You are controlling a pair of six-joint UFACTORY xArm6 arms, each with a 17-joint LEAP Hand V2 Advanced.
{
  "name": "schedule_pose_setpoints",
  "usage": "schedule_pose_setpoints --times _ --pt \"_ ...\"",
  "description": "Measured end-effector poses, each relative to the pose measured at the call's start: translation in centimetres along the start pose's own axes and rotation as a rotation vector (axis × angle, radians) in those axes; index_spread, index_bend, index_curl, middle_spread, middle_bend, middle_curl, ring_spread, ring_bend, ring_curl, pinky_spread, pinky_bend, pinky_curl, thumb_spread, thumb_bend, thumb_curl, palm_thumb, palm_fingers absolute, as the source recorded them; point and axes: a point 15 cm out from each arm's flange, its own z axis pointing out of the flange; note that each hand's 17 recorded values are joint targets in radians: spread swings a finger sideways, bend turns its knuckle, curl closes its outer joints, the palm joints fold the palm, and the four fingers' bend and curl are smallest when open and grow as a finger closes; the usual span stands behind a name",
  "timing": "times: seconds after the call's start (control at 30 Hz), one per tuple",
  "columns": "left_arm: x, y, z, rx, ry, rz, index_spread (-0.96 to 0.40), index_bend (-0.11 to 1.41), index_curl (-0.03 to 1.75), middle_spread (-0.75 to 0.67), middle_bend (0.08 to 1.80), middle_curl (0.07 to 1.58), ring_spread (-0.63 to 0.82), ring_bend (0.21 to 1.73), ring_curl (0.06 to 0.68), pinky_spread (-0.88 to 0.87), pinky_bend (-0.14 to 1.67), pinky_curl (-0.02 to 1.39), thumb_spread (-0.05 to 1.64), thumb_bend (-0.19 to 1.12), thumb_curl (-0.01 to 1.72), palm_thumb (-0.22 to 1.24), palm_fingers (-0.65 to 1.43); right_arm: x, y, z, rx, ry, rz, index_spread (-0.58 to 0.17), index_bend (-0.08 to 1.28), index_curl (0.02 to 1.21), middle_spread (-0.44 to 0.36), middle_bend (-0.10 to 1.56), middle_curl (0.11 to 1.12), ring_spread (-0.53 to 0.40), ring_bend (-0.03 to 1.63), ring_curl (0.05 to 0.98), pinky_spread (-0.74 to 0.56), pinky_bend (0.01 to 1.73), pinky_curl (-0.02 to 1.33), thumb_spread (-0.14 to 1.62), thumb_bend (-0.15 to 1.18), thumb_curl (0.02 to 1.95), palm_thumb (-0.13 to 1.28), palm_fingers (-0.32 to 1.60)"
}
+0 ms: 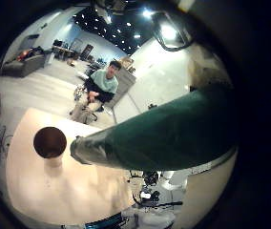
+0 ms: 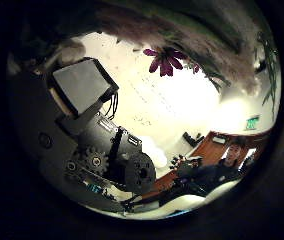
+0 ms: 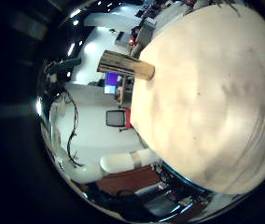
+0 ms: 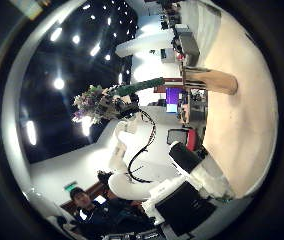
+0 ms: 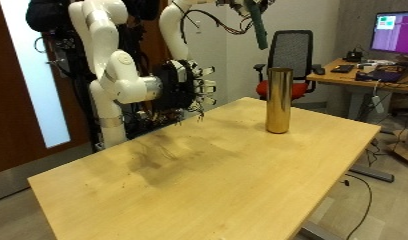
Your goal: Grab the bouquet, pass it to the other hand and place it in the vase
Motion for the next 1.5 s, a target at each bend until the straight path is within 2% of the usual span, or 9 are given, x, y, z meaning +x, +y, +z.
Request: schedule_pose_setpoints --times 0.13,0.3,0.7,1.5 --pt "-1.2 -0.7 -0.8 0.039 -0.023 0.006 -0.67 0.25 1.57 -0.54 1.05 1.03 -0.42 1.4 0.569 -0.63 1.05 0.64 0.15 -0.02 0.92 1.14 1.1 -0.1 -0.1 0.0 -0.001 0.002 -0.002 -0.365 0.14 0.19 0.125 0.17 0.25 0.189 0.32 0.255 0.34 0.42 0.34 0.98 -0.02 0.44 0.74 -0.07" --pt "-2.7 -1.2 -0.9 0.057 -0.027 -0.007 -0.64 0.25 1.58 -0.54 1.05 1.03 -0.42 1.4 0.57 -0.63 1.05 0.64 0.15 -0.02 0.92 1.14 1.1 -0.1 0.0 0.1 -0.005 0.001 -0.001 -0.359 0.14 0.19 0.126 0.17 0.25 0.19 0.31 0.257 0.34 0.42 0.33 0.98 -0.02 0.44 0.75 -0.06" --pt "-5.7 -1.0 1.0 0.027 -0.023 -0.06 -0.59 0.24 1.6 -0.54 1.05 1.03 -0.42 1.4 0.572 -0.63 1.04 0.65 0.15 -0.02 0.92 1.14 1.1 -0.2 0.0 0.1 -0.005 0.002 -0.01 -0.341 0.15 0.22 0.133 0.18 0.26 0.191 0.3 0.261 0.34 0.41 0.33 0.98 -0.02 0.44 0.76 -0.04" --pt "-11.5 -0.1 2.2 0.009 -0.043 -0.145 -0.51 0.22 1.63 -0.54 1.05 1.03 -0.42 1.4 0.573 -0.63 1.03 0.65 0.17 -0.03 0.92 1.12 1.1 -0.1 0.0 0.0 -0.003 0.001 -0.006 -0.34 0.15 0.22 0.125 0.18 0.26 0.191 0.31 0.269 0.34 0.42 0.32 0.98 -0.02 0.44 0.77 -0.04"
